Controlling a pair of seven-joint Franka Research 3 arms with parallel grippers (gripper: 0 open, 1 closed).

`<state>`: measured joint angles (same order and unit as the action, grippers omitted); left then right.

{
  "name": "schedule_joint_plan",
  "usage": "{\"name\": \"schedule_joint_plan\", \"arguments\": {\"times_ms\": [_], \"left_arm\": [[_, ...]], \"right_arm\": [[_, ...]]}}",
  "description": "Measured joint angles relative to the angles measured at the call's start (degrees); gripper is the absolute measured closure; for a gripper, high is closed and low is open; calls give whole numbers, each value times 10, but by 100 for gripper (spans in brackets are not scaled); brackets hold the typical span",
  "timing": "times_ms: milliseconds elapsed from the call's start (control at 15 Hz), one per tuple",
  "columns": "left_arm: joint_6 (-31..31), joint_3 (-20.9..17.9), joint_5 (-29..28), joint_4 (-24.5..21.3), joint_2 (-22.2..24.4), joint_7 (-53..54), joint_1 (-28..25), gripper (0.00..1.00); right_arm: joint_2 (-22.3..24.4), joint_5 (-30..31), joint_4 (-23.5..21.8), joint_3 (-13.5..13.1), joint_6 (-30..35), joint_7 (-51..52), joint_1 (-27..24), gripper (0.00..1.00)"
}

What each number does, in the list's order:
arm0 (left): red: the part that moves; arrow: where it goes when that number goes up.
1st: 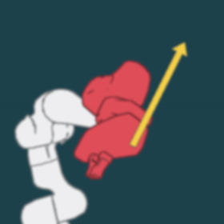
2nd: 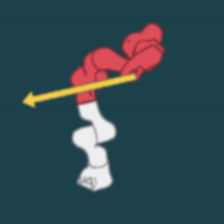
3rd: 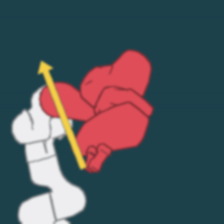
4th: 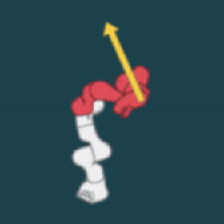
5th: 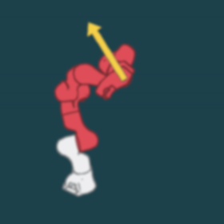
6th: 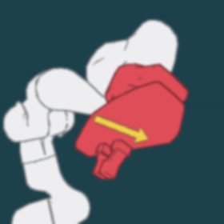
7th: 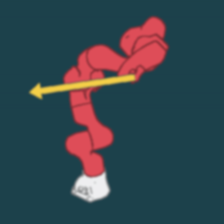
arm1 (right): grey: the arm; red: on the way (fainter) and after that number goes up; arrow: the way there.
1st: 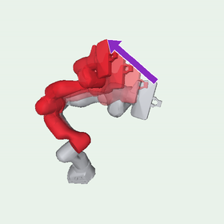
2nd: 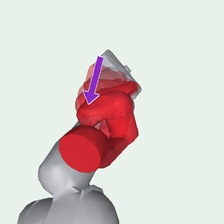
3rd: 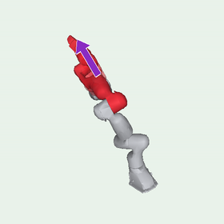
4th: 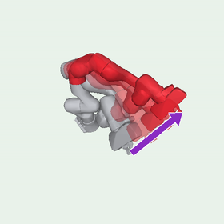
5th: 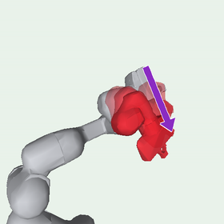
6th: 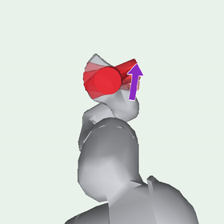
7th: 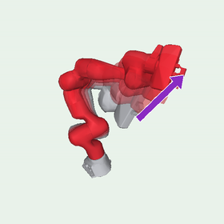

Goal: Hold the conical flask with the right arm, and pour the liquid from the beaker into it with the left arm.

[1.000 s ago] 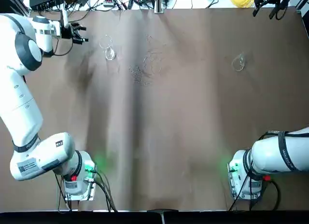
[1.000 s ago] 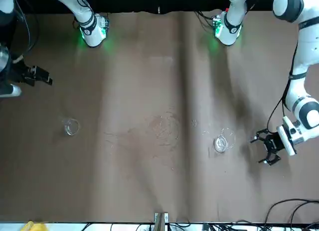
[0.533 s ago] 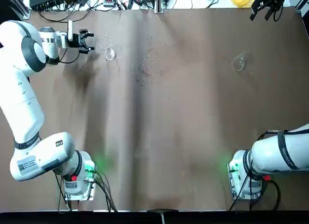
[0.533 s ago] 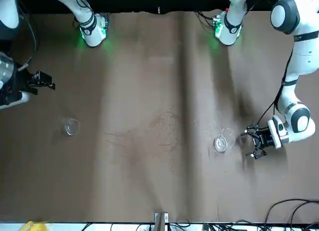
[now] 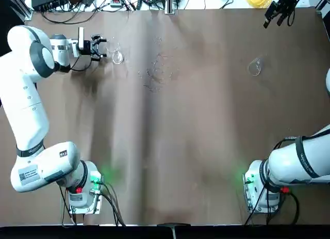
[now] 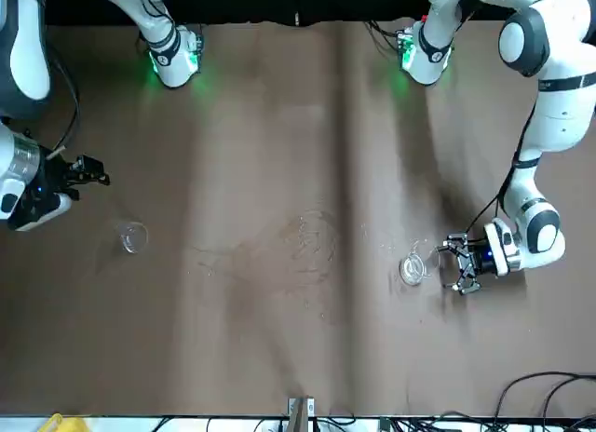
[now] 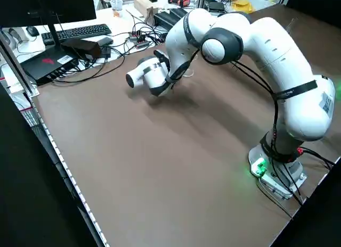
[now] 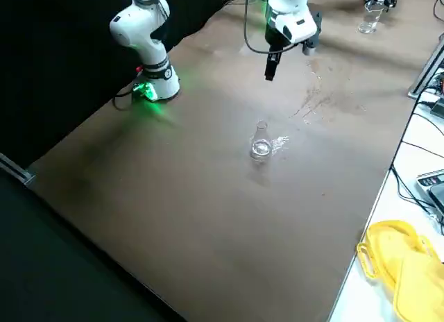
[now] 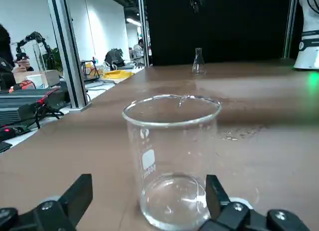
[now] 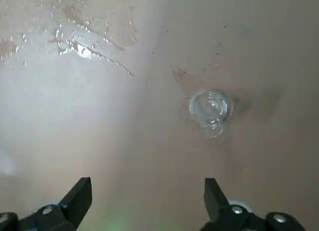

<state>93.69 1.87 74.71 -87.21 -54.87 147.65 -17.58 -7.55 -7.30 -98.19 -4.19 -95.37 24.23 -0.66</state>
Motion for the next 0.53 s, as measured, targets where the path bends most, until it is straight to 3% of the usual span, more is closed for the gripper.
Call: {"name": "schedule_joint_plan", "arguments": {"times_ms": [533], "left_arm": [[0, 1, 33, 4, -22, 6, 27, 0]], "right_arm": [[-27, -18, 0, -1, -5, 161, -33, 0]]}}
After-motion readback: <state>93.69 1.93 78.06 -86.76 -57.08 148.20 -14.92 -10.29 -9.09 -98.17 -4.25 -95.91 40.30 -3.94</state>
